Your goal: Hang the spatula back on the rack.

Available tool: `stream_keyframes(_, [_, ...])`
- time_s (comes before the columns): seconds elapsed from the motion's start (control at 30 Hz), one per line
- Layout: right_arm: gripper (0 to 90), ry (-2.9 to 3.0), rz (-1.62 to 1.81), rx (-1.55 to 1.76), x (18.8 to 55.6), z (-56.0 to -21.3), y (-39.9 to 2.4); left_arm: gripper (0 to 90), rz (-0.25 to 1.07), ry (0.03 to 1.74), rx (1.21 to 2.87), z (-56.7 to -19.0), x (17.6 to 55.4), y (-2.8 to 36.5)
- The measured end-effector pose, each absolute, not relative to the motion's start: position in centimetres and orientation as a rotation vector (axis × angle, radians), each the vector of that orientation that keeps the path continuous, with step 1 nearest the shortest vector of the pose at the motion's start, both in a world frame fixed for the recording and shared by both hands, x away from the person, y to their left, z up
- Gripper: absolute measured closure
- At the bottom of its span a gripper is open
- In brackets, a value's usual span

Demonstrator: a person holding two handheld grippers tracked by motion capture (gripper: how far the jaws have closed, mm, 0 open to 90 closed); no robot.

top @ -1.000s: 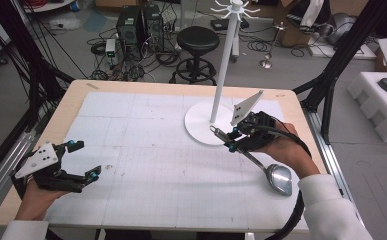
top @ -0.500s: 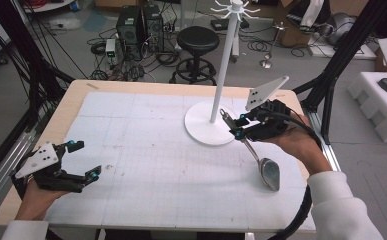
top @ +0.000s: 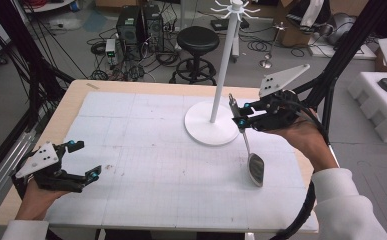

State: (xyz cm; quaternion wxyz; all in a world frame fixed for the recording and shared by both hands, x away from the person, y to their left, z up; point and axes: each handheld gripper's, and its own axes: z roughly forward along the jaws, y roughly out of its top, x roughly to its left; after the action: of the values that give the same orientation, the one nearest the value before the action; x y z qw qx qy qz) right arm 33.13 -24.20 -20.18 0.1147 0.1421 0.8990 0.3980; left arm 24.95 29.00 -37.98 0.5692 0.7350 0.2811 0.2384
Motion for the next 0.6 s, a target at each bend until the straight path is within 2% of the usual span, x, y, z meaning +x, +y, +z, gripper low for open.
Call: stream_keyframes(0.6, [68.7,2.634,1.233,0.448,33.9,-17.0,-25.4,1.7,0.562,0.664,1.727,-38.0,25.0,29.2])
